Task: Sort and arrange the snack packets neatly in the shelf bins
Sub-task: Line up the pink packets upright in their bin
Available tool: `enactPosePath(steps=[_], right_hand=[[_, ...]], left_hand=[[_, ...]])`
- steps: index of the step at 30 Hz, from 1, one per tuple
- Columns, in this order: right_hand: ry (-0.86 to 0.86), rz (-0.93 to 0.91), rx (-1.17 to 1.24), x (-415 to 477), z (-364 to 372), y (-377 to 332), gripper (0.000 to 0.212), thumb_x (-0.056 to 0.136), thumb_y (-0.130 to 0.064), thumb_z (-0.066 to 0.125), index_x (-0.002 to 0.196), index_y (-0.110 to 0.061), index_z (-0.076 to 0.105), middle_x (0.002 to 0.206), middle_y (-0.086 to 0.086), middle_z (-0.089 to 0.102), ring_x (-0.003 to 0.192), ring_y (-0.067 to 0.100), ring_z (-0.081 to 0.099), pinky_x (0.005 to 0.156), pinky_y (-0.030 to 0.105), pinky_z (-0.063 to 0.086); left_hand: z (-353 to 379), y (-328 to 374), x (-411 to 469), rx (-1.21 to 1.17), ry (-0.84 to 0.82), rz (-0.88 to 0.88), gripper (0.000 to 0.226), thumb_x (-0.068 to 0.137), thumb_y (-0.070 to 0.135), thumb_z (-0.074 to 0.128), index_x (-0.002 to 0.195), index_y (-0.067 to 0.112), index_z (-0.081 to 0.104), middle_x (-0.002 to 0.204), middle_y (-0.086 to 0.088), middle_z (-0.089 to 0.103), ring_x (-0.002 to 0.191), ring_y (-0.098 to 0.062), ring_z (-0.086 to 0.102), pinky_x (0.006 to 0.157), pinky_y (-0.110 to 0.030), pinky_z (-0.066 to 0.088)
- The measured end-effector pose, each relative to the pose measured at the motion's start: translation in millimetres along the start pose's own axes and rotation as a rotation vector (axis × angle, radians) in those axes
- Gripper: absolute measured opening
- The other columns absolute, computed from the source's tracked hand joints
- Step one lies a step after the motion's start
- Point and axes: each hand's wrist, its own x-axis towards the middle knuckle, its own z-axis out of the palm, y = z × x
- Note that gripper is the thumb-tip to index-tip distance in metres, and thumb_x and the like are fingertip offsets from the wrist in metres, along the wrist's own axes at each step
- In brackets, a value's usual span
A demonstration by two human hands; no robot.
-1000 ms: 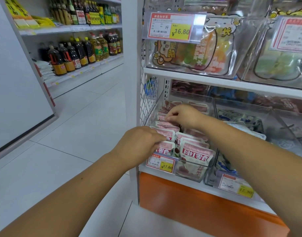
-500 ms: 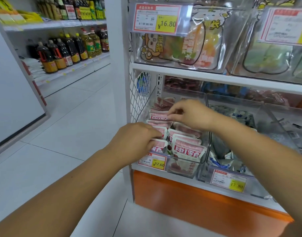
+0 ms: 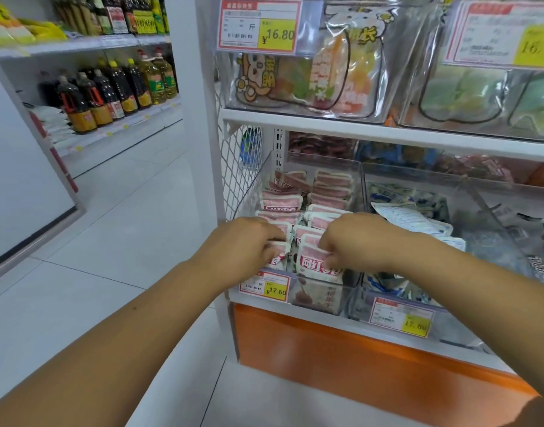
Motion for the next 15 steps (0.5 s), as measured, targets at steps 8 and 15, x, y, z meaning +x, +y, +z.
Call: enactPosePath(steps=[8, 15], right_hand=[[0.07, 0.076, 0.221, 3, -9, 10, 0.034, 0.098, -0.042, 0.045, 0.117, -0.019, 0.063, 0.115, 0.004, 0.064, 0.107, 0.023, 0.055, 0.093, 0.04, 0.046], [0.082, 0.152, 0.269, 22, -14, 16, 0.017, 0.092, -0.029, 0.06, 0.105, -0.017, 0.062, 0.102, -0.002, 0.063, 0.085, 0.016, 0.056, 0.074, 0.027, 0.041]], left_hand=[[14, 15, 1, -0.05, 0.101, 0.143, 0.047, 0.085, 0.048, 0.066, 0.124, 0.023, 0.064, 0.119, 0.002, 0.062, 0.115, -0.019, 0.05, 0.096, -0.035, 0.043], [23, 14, 9, -0.139, 0.098, 0.131, 0.032, 0.086, 0.042, 0.068, 0.113, 0.024, 0.071, 0.116, 0.008, 0.068, 0.125, -0.015, 0.047, 0.104, -0.033, 0.038]])
